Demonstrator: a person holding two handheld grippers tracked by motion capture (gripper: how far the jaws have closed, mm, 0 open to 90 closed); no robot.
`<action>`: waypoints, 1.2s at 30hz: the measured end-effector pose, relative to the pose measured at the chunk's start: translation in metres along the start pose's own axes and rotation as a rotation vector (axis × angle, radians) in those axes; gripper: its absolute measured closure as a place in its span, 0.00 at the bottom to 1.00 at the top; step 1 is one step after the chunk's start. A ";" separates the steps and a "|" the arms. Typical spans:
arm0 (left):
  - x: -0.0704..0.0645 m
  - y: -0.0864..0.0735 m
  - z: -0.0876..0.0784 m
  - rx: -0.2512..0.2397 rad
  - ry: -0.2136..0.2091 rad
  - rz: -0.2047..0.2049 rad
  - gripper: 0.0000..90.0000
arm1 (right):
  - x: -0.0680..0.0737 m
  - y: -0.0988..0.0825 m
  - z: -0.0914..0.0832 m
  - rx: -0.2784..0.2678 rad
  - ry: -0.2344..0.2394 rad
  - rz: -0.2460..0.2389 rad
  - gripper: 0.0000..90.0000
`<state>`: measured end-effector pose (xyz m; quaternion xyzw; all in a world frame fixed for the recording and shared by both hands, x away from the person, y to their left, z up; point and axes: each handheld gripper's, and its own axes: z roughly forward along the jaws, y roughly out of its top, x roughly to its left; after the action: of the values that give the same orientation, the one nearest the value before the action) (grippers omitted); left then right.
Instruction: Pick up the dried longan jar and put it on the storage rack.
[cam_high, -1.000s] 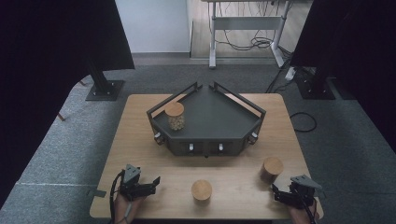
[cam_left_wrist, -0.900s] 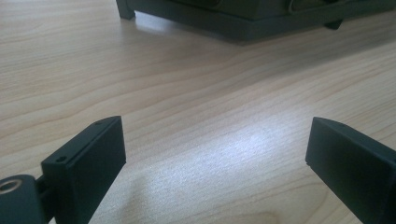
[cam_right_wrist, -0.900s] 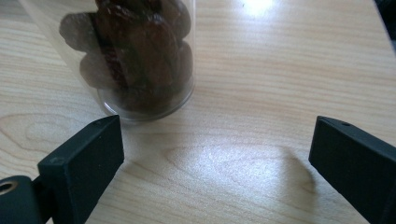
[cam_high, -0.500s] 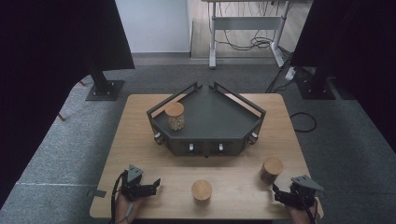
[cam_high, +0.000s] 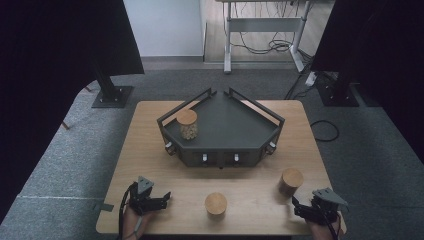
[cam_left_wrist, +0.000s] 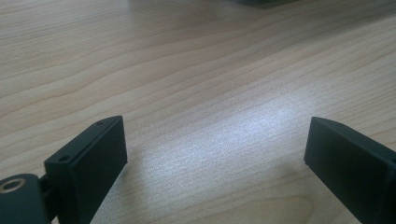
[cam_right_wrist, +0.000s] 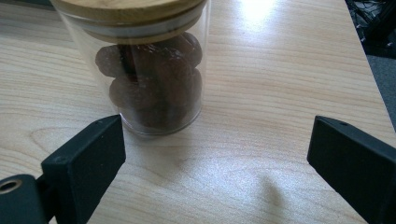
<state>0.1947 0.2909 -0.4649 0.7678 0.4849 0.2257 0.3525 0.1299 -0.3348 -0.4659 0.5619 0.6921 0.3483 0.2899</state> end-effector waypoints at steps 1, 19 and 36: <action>0.000 0.000 0.000 0.002 0.000 -0.001 0.06 | 0.000 0.000 0.000 0.000 0.001 -0.001 0.04; -0.002 0.007 0.003 0.045 0.016 0.003 0.05 | 0.004 0.001 -0.010 -0.037 0.012 -0.012 0.04; -0.002 0.007 0.003 0.046 0.014 0.003 0.05 | 0.009 0.005 -0.022 -0.072 0.036 -0.026 0.04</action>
<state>0.2006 0.2864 -0.4618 0.7749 0.4913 0.2205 0.3309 0.1140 -0.3288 -0.4487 0.5358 0.6913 0.3792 0.3020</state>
